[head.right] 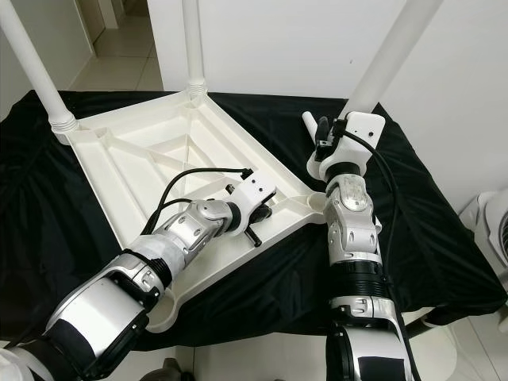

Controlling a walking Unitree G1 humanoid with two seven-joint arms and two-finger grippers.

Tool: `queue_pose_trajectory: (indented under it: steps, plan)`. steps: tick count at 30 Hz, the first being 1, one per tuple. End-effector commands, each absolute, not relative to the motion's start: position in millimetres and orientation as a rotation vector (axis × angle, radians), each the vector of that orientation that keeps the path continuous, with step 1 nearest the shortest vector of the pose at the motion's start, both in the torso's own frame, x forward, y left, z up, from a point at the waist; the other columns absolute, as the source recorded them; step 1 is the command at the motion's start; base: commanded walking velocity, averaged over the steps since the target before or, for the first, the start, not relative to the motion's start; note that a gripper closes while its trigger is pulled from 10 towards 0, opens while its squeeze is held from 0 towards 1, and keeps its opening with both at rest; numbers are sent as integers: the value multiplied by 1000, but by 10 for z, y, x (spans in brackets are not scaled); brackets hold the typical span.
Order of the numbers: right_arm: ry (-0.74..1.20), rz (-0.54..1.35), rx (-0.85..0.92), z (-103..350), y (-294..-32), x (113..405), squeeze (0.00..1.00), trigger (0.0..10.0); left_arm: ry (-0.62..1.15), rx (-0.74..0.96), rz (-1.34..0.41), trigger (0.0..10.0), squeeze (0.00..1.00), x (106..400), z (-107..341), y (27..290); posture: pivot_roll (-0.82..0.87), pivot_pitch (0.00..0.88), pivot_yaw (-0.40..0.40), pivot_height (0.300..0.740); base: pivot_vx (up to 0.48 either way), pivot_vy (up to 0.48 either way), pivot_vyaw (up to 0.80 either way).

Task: Building children table

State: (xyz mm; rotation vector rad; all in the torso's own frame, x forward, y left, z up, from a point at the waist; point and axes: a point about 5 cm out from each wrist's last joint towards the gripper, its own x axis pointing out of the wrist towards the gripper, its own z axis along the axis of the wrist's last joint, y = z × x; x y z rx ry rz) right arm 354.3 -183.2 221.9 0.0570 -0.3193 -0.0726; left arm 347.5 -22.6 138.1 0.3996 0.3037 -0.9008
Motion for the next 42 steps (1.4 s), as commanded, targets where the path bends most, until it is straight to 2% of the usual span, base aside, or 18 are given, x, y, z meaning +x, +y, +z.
queue_pose_trajectory:
  steps: [1,6,7,8,11,12,14,16,19,20,21,22,25,26,32,37,38,42]
  plan:
    - [-344,-80,58,2274,-1841,3546,0,10000,298,465,-886,10000,0,3501,1390,-229,56,0,15,740,0,0,0]
    - [-344,-81,57,2274,-1841,3543,0,10000,293,502,-912,10000,0,3496,1370,-213,58,0,15,740,0,0,0]
    - [-344,-80,56,2272,-1837,3542,0,10000,289,520,-935,7137,0,3490,1363,-180,59,0,17,740,0,0,0]
    - [-344,-79,57,2270,-1835,3543,0,10000,281,542,-964,5373,0,3484,1358,-125,60,0,16,740,0,0,0]
    - [-344,-79,57,2270,-1835,3543,0,10000,281,542,-964,5373,0,3484,1358,-125,60,0,16,740,0,0,0]
    - [-343,-80,57,2266,-1837,3546,0,10000,278,565,-996,4824,0,3471,1346,-51,61,0,16,740,0,0,0]
    - [-343,-80,57,2266,-1837,3546,0,10000,278,565,-996,4824,0,3471,1346,-51,61,0,16,740,0,0,0]
    - [-340,-78,60,2258,-1827,3552,0,10000,272,647,-1103,5608,0,3386,1316,261,69,0,12,740,0,0,0]
    - [-338,-75,61,2252,-1820,3554,0,10000,273,674,-1145,6314,0,3326,1316,400,75,0,7,740,0,0,0]
    - [-336,-70,62,2246,-1809,3559,0,10000,278,687,-1179,4784,0,3263,1331,542,77,0,4,740,0,0,0]
    - [-336,-70,62,2246,-1809,3559,0,10000,278,687,-1179,4784,0,3263,1331,542,77,0,4,740,0,0,0]
    - [-334,-64,62,2243,-1796,3565,0,10000,280,701,-1198,4392,0,3206,1350,679,78,0,1,740,0,0,0]
    - [-332,-57,62,2241,-1787,3571,0,10000,283,717,-1206,4824,0,3161,1365,802,85,0,-7,740,0,0,0]
    - [-329,-49,62,2239,-1774,3579,0,10000,287,706,-1197,10000,0,3136,1385,880,87,0,-8,740,0,0,0]
    - [-324,-40,62,2231,-1758,3589,0,10000,284,701,-1180,10000,0,3131,1396,902,98,0,-19,740,0,0,0]
    - [-297,27,66,2204,-1651,3609,0,10000,260,648,-1152,10000,0,3122,1429,771,103,0,-34,740,0,0,0]
    - [-267,78,43,2161,-1579,3604,0,10000,235,598,-1134,10000,1000,3125,1476,690,95,0,-37,740,0,0,0]
    - [-214,131,-6,2076,-1504,3587,0,10000,199,512,-1102,10000,1000,3138,1578,588,90,0,-40,740,0,0,0]
